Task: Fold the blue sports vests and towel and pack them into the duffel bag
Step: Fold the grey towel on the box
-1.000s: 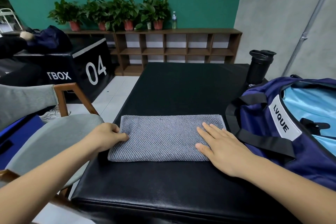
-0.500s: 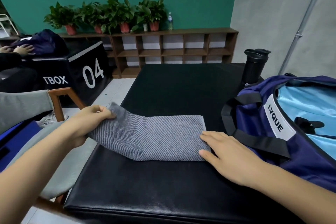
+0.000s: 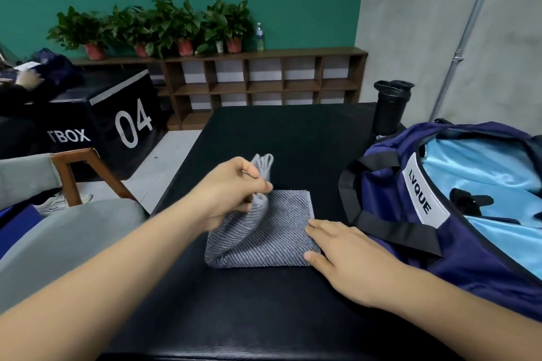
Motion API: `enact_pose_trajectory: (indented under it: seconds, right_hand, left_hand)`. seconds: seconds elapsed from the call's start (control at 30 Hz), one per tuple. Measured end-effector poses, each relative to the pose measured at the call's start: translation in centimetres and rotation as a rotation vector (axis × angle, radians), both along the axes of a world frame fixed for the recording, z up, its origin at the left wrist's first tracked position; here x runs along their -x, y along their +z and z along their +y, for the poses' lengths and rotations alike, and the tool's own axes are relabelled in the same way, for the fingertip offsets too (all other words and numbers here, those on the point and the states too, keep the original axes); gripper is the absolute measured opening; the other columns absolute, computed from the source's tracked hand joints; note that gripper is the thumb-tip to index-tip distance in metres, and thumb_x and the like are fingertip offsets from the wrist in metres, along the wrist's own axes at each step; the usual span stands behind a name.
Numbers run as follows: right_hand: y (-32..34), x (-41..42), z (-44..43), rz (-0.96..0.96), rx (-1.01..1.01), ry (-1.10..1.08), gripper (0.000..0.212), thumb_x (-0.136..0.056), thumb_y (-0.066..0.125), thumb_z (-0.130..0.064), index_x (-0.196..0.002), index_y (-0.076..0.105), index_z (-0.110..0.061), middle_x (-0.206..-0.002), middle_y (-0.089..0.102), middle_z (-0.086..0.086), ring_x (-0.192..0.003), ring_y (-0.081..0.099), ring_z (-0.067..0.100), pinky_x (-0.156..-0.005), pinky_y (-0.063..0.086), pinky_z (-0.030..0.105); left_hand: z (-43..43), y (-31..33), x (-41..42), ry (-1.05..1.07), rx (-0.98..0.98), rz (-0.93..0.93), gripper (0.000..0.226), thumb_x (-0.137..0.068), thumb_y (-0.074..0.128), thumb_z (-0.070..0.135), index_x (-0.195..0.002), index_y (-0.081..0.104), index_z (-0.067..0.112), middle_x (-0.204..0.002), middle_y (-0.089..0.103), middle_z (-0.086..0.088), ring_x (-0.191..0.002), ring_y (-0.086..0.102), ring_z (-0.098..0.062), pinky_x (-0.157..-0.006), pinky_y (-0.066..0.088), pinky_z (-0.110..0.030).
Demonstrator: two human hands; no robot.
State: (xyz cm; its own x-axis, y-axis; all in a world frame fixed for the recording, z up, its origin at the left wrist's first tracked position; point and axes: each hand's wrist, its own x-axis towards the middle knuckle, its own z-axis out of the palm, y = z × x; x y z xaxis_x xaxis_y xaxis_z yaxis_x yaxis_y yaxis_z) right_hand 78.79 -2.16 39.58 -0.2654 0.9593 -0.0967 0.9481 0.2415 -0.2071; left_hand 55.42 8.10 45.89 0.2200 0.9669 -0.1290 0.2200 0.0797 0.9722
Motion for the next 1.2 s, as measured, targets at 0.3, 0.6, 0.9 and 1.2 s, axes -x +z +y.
enact_pose_trajectory:
  seconds: [0.3,0.6,0.9,1.2]
  right_hand:
    - [-0.6,-0.3,0.5,-0.037,-0.009,0.027,0.062,-0.111,0.032,-0.055,-0.165,0.030,-0.025,-0.171,0.027,-0.009,-0.154,0.029,0.014,-0.127,0.025,0.037]
    - [0.9,-0.8,1.0,-0.116,-0.015,-0.098,0.033,-0.105,0.037,-0.037,-0.119,0.062,-0.022,-0.124,0.062,-0.003,-0.117,0.058,0.021,-0.101,0.049,0.043]
    - [1.4,0.4,0.8,0.131,-0.255,0.026,0.033,-0.112,0.038,-0.037,-0.142,0.050,-0.030,-0.140,0.050,-0.016,-0.126,0.048,0.010,-0.108,0.041,0.034]
    - [0.2,1.8,0.6,0.125,-0.217,0.151,0.045,-0.114,0.031,-0.049,-0.152,0.049,-0.031,-0.151,0.044,-0.020,-0.142,0.036,0.003,-0.119,0.030,0.029]
  left_hand:
    - [-1.2,-4.4,-6.1,-0.080,-0.076,0.186,0.043,-0.082,0.086,0.009,-0.107,0.052,0.012,-0.078,0.064,-0.002,-0.057,0.064,-0.017,-0.059,0.061,-0.037]
    - [-1.8,-4.4,-5.5,-0.206,-0.005,0.097,0.029,-0.100,0.074,0.027,-0.119,0.054,0.016,-0.103,0.078,-0.011,-0.091,0.081,-0.024,-0.094,0.064,-0.044]
    - [0.9,-2.7,2.1,0.004,-0.233,0.277,0.015,-0.091,0.081,0.017,-0.102,0.070,0.019,-0.091,0.075,-0.008,-0.075,0.066,-0.011,-0.069,0.049,-0.031]
    - [2.0,-5.7,5.1,0.096,0.003,0.696,0.063,-0.082,0.067,0.080,-0.090,0.075,0.018,-0.086,0.076,0.002,-0.087,0.070,-0.019,-0.078,0.053,-0.037]
